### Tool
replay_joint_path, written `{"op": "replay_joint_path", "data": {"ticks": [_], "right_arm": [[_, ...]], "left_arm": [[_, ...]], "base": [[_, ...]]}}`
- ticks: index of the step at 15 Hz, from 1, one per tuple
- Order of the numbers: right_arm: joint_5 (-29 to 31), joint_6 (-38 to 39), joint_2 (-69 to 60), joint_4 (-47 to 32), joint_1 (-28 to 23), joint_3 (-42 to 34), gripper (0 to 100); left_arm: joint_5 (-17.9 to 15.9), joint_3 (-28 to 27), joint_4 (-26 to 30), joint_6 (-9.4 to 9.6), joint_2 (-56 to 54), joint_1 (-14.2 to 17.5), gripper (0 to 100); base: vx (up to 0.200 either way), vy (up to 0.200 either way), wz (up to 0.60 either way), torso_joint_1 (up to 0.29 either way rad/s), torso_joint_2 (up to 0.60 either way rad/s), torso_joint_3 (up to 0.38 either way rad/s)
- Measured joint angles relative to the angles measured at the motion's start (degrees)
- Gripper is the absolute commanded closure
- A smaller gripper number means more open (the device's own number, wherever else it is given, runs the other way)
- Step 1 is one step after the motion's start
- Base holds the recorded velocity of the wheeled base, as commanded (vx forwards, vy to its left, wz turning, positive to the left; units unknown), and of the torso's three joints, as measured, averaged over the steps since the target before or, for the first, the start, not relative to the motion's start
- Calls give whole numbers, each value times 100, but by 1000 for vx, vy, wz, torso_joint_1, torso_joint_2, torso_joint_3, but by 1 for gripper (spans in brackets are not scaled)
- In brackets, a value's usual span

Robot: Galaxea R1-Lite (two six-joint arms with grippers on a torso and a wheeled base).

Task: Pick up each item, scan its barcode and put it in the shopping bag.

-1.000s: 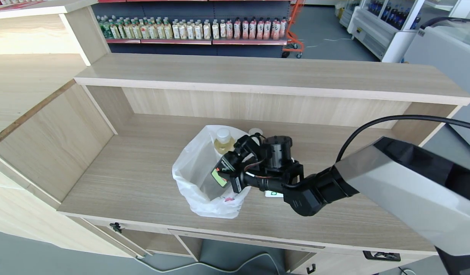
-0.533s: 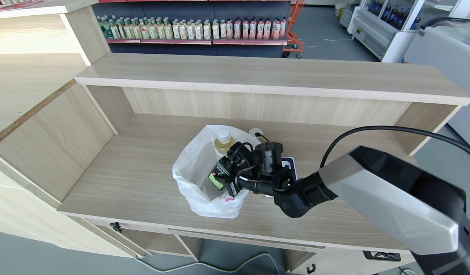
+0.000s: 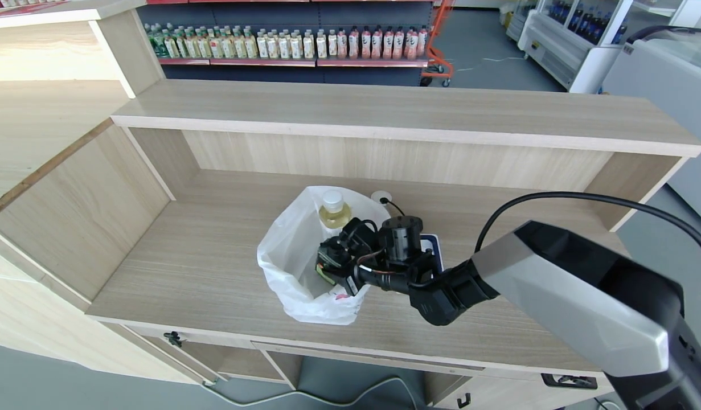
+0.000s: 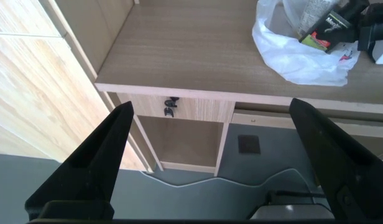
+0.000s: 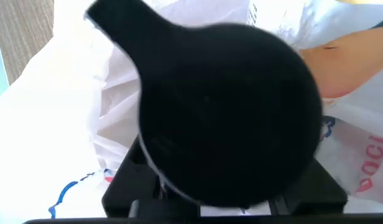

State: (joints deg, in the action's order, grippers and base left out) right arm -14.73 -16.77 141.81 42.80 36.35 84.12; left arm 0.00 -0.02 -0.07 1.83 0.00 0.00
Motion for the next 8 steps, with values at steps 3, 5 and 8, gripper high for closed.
{"op": "replay_joint_path", "data": {"ticks": [3, 5, 8], "right_arm": [[-5, 24, -17, -2, -9, 33, 0], [-24, 233, -107, -5, 2, 87, 0], [-27, 1002, -417, -40, 39, 139, 0]], "left_arm": [[0, 0, -2, 0, 0, 0, 0], [0, 0, -2, 0, 0, 0, 0], [0, 2, -2, 2, 0, 0, 0]], "base": [[0, 0, 0, 0, 0, 0], [0, 0, 0, 0, 0, 0], [0, 0, 0, 0, 0, 0]]}}
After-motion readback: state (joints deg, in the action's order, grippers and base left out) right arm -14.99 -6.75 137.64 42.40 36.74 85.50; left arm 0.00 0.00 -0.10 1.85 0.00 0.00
